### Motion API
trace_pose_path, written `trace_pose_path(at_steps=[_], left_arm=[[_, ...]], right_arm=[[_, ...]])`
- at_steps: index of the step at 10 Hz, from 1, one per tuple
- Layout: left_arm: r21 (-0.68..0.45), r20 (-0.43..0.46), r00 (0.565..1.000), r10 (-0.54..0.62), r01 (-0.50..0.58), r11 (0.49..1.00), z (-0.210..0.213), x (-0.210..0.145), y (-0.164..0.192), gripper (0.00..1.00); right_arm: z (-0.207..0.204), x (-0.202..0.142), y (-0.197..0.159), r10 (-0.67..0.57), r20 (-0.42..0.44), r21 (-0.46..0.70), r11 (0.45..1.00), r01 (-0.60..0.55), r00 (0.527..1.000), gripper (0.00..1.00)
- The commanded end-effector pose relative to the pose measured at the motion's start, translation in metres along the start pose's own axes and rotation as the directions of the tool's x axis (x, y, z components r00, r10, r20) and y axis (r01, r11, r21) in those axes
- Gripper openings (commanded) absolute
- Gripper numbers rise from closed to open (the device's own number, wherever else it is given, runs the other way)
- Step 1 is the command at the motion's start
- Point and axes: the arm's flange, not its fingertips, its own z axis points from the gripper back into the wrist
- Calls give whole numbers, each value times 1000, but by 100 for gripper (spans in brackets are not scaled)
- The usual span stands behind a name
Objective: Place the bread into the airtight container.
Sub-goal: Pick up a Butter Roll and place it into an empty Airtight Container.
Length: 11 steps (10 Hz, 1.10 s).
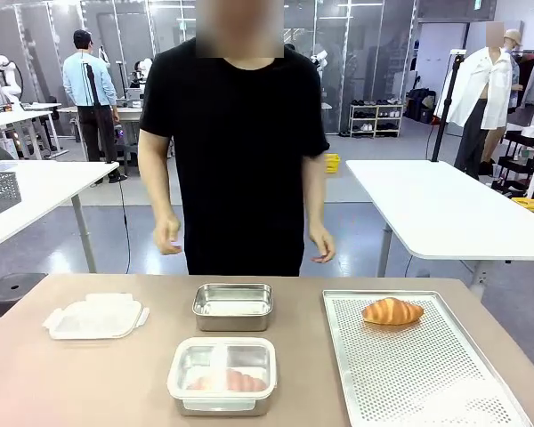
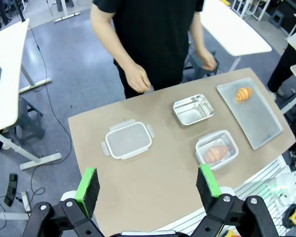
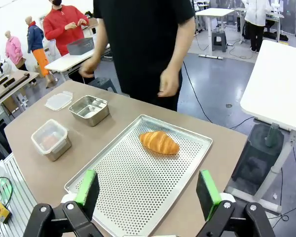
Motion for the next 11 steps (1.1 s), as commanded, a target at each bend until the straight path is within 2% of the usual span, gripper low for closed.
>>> trace_pose_path(at_steps=[1,6,7,8,10,11], left_arm=[[-5,4,1000,-5,5,1000,2,1,-1,100],[-5,4,1000,-5,5,1000,2,1,-1,100],[-5,4,1000,-5,5,1000,2,1,-1,100],[-5,4,1000,-5,5,1000,2,1,-1,100],[-5,4,1000,-5,5,1000,2,1,-1,100],[-5,4,1000,-5,5,1000,2,1,-1,100]], right_arm=[[0,-1,-1,21,8,0,1000,-21,1000,100],[0,0,0,0,0,0,1000,0,1000,100],[-18,23,16,139,-87,-9,990,-141,986,100],[-45,44,30,262,-160,0,964,-265,952,100],[-107,75,50,481,-313,120,875,-468,819,100],[-135,84,54,512,-350,171,858,-484,785,100]])
